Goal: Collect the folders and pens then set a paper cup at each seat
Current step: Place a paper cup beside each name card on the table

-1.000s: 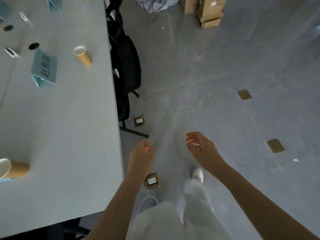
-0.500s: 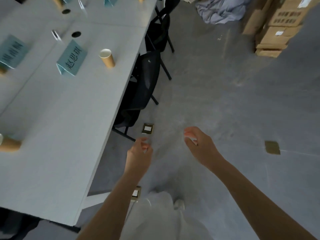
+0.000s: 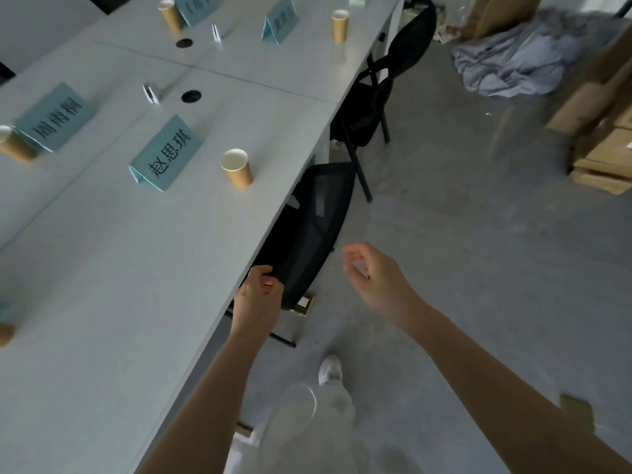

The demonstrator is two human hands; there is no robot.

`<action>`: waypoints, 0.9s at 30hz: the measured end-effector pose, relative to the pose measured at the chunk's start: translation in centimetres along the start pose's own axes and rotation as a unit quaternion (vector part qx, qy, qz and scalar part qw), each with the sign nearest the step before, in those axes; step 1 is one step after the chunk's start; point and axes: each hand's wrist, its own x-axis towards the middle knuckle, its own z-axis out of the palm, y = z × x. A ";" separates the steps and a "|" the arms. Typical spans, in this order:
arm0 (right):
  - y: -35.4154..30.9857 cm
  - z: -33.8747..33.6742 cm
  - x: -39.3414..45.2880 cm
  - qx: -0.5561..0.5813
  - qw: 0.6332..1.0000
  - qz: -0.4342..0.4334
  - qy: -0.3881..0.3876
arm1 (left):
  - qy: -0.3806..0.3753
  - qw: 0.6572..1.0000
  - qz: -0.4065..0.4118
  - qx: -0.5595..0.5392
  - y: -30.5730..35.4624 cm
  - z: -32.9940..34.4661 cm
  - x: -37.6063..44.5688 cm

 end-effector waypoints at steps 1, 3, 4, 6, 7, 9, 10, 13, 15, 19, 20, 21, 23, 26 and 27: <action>-0.2 -0.1 1.0 -0.003 1.000 -0.004 -0.007 | -0.001 1.000 0.000 0.004 0.6 -0.1 0.7; -0.8 -0.7 5.4 -0.010 0.999 -0.013 -0.033 | 0.016 1.000 -0.012 -0.006 2.2 -0.2 4.1; -1.1 -1.0 7.6 -0.013 0.999 -0.017 -0.048 | 0.029 0.999 -0.022 -0.011 2.8 -0.2 5.7; -1.6 -1.1 10.8 -0.014 0.997 -0.019 -0.073 | 0.043 0.998 -0.033 -0.016 3.7 -0.1 8.0; -1.7 -1.1 13.0 -0.013 0.995 -0.025 -0.092 | 0.053 0.998 -0.039 -0.025 4.0 0.1 9.5; -2.0 -0.9 16.0 -0.019 0.992 -0.037 -0.116 | 0.066 0.996 -0.052 -0.033 4.5 0.3 11.5; -2.1 -0.8 17.6 -0.022 0.991 -0.043 -0.126 | 0.076 0.994 -0.064 -0.038 4.8 0.5 12.5; -2.0 -0.5 22.6 -0.030 0.985 -0.058 -0.158 | 0.103 0.989 -0.099 -0.046 5.2 1.5 15.6; -1.7 -0.2 26.7 -0.042 0.976 -0.075 -0.198 | 0.130 0.981 -0.132 -0.052 5.4 2.7 18.2; -1.5 0.5 31.4 -0.047 0.964 -0.074 -0.251 | 0.140 0.967 -0.205 -0.051 5.9 5.3 21.1; -1.4 0.9 32.9 -0.049 0.960 -0.073 -0.266 | 0.144 0.962 -0.226 -0.049 6.1 6.1 21.9; -1.4 1.3 34.4 -0.051 0.957 -0.072 -0.278 | 0.147 0.956 -0.249 -0.047 6.4 6.9 22.6; -1.3 2.3 36.8 -0.051 0.950 -0.081 -0.298 | 0.169 0.944 -0.282 -0.045 6.8 8.1 23.9; -1.5 3.8 39.5 -0.053 0.941 -0.102 -0.319 | 0.203 0.930 -0.304 -0.035 7.0 9.2 25.5; -1.7 4.4 40.2 -0.050 0.939 -0.104 -0.323 | 0.209 0.927 -0.310 -0.031 7.0 9.4 25.9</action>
